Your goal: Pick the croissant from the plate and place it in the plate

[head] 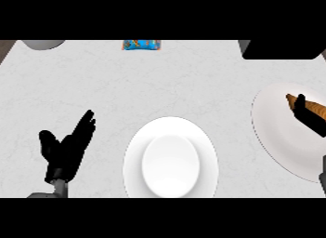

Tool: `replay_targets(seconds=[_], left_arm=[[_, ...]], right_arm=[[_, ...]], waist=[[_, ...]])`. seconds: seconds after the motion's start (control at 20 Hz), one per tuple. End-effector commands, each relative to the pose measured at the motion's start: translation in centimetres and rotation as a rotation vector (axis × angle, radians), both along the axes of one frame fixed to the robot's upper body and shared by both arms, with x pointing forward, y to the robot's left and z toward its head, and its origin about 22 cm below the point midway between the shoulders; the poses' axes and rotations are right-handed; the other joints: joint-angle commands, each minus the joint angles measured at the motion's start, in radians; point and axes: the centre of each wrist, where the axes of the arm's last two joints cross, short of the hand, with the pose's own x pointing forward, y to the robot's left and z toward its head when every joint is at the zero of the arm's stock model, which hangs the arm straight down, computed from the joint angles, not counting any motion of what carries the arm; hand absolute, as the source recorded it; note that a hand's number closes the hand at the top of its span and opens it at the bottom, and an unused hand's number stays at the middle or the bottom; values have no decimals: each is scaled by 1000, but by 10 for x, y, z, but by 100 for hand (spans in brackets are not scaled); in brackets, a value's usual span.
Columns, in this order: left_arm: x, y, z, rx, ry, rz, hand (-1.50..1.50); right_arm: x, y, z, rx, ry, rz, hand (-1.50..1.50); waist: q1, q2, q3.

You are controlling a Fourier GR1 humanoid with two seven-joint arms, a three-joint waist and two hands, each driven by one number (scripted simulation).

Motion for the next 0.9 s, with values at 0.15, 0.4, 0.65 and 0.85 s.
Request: replay_targets(seconds=[0.15,0.4,0.65,0.85], left_arm=[[4,-10,-3,0,55,-13,0],[-5,-11,-8,-3,56,-12,0],[-5,-11,-6,-6,60,-9,0],[1,-13,-10,8,65,-10,0]], right_arm=[[16,-58,-15,114,327,-52,-150],[24,-75,-41,179,389,106,-150],[29,-85,-52,222,206,212,-150],[40,-80,-47,252,1,214,-150]], waist=[[14,14,-7],[15,11,-5],[12,10,-4],[1,9,-5]])
